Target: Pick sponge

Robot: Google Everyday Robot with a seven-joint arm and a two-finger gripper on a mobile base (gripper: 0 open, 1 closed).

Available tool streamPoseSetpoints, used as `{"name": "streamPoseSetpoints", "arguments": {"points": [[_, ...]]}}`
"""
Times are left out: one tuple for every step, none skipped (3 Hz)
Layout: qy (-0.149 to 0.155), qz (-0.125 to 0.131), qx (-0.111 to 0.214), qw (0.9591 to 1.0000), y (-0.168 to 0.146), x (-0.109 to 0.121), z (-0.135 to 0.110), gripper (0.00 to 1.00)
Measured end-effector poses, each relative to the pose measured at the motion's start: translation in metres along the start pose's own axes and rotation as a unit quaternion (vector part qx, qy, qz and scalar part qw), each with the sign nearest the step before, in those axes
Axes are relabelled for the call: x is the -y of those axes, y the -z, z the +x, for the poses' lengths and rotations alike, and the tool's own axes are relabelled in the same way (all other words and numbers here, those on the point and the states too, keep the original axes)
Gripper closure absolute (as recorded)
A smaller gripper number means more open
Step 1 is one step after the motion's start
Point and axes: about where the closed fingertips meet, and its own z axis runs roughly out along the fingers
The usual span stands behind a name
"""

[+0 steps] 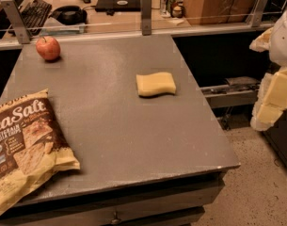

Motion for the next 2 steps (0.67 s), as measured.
{"name": "streamPoseSetpoints", "arguments": {"points": [[0.0,0.0,0.0,1.0,0.0,0.0,0.0,0.0],[0.009,-0.007,0.028,0.9996,-0.023,0.008,-0.019,0.0]]}}
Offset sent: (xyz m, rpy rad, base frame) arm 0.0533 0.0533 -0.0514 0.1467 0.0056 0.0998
